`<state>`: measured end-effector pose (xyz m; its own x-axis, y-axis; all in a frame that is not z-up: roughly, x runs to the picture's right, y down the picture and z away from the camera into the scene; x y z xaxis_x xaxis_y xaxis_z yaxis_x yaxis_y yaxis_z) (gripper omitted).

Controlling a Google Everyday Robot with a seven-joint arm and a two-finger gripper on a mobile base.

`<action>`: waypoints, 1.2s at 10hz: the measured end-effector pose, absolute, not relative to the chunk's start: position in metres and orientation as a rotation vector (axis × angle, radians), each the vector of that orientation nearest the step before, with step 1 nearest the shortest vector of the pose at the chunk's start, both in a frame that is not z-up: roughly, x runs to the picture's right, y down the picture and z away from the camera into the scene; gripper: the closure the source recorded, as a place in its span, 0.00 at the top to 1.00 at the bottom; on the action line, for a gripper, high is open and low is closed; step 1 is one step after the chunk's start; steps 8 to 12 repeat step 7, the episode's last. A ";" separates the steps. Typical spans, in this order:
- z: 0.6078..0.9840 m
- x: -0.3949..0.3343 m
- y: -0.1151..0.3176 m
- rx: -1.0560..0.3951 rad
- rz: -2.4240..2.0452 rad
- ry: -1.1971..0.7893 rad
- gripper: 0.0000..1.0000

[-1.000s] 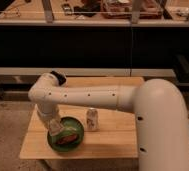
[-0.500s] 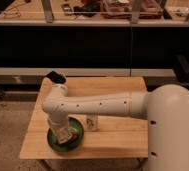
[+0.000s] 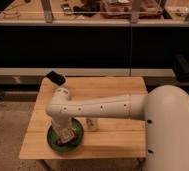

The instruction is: Place the white sponge in the ceramic bowl

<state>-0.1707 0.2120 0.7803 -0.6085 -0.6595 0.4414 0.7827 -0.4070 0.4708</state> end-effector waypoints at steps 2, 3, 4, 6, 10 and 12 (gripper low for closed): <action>0.786 -0.172 0.205 -0.246 -2.083 -0.797 0.80; 0.788 -0.174 0.200 -0.245 -2.079 -0.789 0.80; 0.788 -0.176 0.197 -0.242 -2.075 -0.788 0.80; 0.786 -0.179 0.197 -0.239 -2.075 -0.796 0.80; 0.786 -0.179 0.197 -0.239 -2.075 -0.796 0.80; 0.786 -0.179 0.197 -0.239 -2.075 -0.796 0.80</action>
